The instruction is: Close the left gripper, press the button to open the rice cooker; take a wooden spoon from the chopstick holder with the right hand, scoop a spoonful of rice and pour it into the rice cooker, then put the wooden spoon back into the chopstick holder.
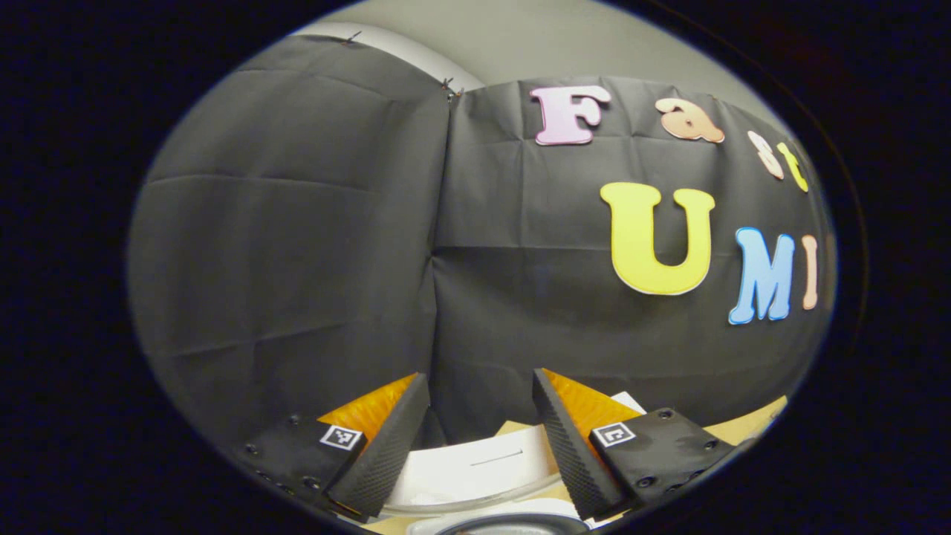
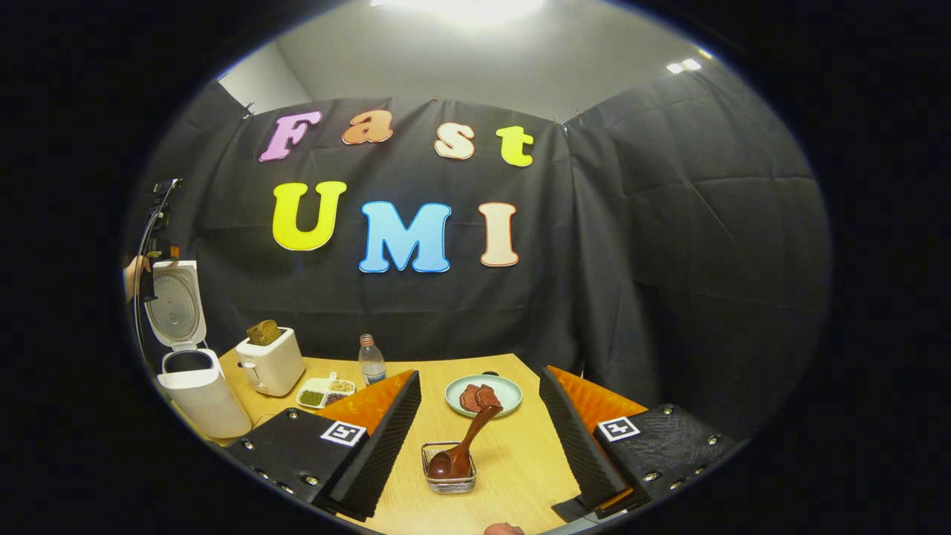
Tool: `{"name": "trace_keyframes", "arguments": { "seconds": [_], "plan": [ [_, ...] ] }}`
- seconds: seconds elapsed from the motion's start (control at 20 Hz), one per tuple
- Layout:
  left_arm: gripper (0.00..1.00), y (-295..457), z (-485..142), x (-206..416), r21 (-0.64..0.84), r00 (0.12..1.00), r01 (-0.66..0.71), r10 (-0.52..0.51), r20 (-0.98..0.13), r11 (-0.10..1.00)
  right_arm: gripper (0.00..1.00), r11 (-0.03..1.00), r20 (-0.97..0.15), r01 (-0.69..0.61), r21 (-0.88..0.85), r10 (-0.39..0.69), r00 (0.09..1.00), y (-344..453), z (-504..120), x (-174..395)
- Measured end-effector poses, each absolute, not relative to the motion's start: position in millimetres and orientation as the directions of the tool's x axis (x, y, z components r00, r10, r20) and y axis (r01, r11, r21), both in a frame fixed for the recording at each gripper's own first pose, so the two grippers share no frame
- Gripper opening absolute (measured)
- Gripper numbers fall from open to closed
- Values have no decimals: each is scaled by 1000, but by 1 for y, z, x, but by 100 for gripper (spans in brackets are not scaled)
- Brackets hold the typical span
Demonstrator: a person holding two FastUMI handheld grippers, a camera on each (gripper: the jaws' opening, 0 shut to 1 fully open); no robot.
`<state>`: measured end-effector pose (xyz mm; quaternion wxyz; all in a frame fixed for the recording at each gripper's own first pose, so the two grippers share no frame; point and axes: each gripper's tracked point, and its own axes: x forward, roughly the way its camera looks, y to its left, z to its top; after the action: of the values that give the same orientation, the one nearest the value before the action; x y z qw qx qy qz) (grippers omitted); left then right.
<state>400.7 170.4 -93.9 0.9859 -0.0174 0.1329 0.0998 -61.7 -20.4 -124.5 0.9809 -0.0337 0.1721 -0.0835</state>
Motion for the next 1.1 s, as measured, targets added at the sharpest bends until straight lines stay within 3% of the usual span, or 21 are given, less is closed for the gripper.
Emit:
{"name": "trace_keyframes", "arguments": {
  "seconds": [0.05,0.2,0.35,0.4,0.5,0.65,0.95,1.0,1.1],
  "plan": [
    [92,168,-94,399,-2,944,-196,188,-269,981,98,984,-333,147,-103,-173,927,-22,-125,-62],
    [98,161,-96,399,5,943,-178,172,-285,984,98,987,-331,129,-101,-155,931,-22,-122,-59],
    [95,156,-96,386,-10,937,-185,173,-305,983,98,989,-324,103,-107,-133,937,-23,-119,-57],
    [100,155,-96,384,-12,935,-185,172,-311,983,98,989,-324,95,-115,-127,938,-25,-118,-57],
    [98,148,-95,375,-17,932,-185,170,-320,983,98,989,-322,78,-128,-115,940,-30,-115,-57],
    [94,132,-98,351,-23,928,-183,165,-334,983,98,992,-323,58,-116,-93,942,-37,-112,-60],
    [97,100,-111,303,-25,929,-175,156,-336,984,98,996,-325,20,-87,-47,945,-48,-111,-61],
    [94,95,-113,295,-24,929,-173,155,-336,985,98,996,-325,11,-87,-39,945,-49,-111,-61],
    [97,86,-123,281,-25,926,-172,153,-344,985,98,996,-323,-2,-84,-25,946,-52,-110,-60]
  ]
}}
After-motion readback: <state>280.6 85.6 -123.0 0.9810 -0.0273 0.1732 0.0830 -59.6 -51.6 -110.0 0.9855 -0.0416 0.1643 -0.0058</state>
